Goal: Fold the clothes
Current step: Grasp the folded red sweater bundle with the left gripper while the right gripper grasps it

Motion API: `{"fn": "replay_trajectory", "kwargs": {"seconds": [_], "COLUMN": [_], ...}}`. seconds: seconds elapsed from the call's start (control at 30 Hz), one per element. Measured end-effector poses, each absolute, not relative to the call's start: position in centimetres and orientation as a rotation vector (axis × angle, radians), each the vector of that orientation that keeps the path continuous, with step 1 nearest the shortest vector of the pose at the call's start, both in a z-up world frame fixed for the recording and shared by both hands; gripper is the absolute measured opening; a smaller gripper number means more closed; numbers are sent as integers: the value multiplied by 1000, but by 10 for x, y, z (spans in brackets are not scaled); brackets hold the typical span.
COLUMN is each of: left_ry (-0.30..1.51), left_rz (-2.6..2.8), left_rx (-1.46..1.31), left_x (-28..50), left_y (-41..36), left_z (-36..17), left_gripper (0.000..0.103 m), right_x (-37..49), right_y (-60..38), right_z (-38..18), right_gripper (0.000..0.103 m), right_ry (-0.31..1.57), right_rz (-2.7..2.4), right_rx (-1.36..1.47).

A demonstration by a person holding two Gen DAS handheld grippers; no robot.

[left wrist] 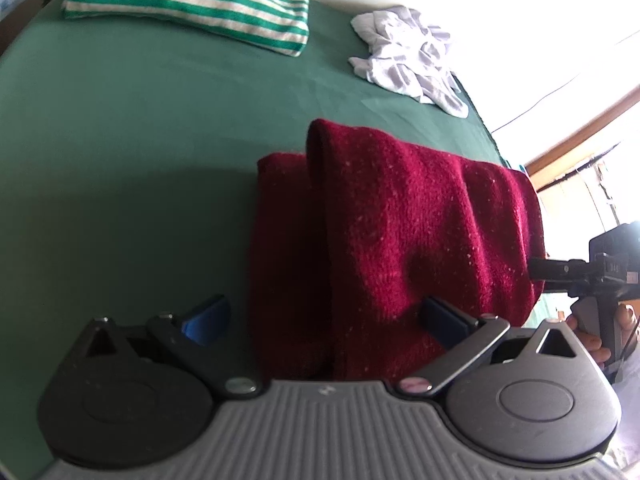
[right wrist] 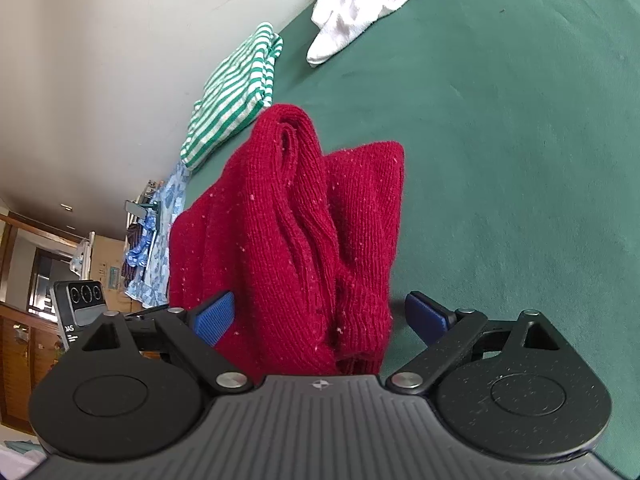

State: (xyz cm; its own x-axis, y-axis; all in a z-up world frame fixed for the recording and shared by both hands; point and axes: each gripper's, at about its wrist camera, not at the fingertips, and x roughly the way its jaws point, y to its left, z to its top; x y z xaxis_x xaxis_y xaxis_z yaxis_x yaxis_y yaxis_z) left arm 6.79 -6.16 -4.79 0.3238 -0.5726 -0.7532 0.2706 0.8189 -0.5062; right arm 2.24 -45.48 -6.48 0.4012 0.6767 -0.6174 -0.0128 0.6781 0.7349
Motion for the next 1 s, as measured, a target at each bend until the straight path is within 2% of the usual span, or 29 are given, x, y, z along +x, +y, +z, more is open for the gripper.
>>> {"fn": "replay_trajectory", "kwargs": {"seconds": [0.27, 0.8, 1.0], "left_ry": [1133, 1175, 1212], "left_rz": [-633, -702, -743], "left_rx": [-266, -528, -642], "left_x": [78, 92, 92], "left_y": [-79, -67, -50], "left_z": [-47, -59, -65], "left_gripper": [102, 102, 102], "right_x": [28, 48, 42], "right_y": [-450, -443, -453], "right_z": [-65, -72, -70], "right_gripper": [96, 100, 92], "right_ry": [1083, 1104, 1176], "right_rz": [534, 615, 618], "right_rx": [695, 770, 770]}}
